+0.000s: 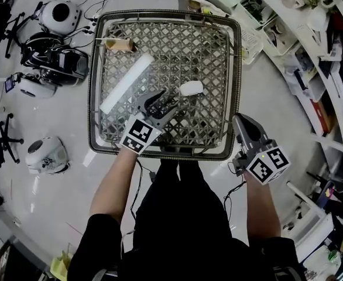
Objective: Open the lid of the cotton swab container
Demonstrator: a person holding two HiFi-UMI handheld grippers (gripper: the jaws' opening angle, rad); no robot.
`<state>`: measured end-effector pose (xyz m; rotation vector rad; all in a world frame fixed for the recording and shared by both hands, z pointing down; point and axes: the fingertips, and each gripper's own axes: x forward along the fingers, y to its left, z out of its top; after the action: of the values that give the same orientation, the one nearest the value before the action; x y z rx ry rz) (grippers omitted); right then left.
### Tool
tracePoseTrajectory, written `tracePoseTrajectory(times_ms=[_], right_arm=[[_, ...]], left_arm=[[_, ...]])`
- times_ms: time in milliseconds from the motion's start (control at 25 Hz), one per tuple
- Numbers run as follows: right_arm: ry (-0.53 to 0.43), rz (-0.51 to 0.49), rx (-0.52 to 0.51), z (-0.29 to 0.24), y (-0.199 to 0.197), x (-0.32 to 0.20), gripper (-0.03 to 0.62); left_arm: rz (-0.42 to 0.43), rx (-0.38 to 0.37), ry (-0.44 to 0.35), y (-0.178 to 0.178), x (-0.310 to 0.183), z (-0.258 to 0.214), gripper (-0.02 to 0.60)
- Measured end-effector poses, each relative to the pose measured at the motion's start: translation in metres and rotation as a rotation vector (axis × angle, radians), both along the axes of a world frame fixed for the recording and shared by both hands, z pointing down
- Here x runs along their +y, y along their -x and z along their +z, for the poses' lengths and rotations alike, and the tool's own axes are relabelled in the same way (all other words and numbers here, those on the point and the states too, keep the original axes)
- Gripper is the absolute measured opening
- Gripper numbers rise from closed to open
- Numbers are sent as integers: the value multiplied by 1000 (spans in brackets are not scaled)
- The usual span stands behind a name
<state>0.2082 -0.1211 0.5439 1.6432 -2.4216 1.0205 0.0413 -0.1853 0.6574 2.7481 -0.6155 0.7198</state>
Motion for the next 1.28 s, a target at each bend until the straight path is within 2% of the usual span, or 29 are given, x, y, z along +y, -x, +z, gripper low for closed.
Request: tracePoseTrajectory(times_ms=[240, 440, 880, 1040, 1280], right_arm=[[9, -24, -9, 18, 7, -8, 11], [17, -11, -13, 29, 3, -8, 11], [33, 27, -14, 35, -15, -2, 11], [36, 37, -12, 35, -20, 0, 11], [29, 34, -15, 27, -20, 0, 11]], left_arm=[[63, -57, 17, -23, -6, 38, 237], [120, -113, 0, -40, -9, 57, 238], [229, -148, -15, -75, -17, 67, 238], [238, -150, -16, -83, -17, 70, 202], [243, -141, 14, -83, -13, 64, 198]])
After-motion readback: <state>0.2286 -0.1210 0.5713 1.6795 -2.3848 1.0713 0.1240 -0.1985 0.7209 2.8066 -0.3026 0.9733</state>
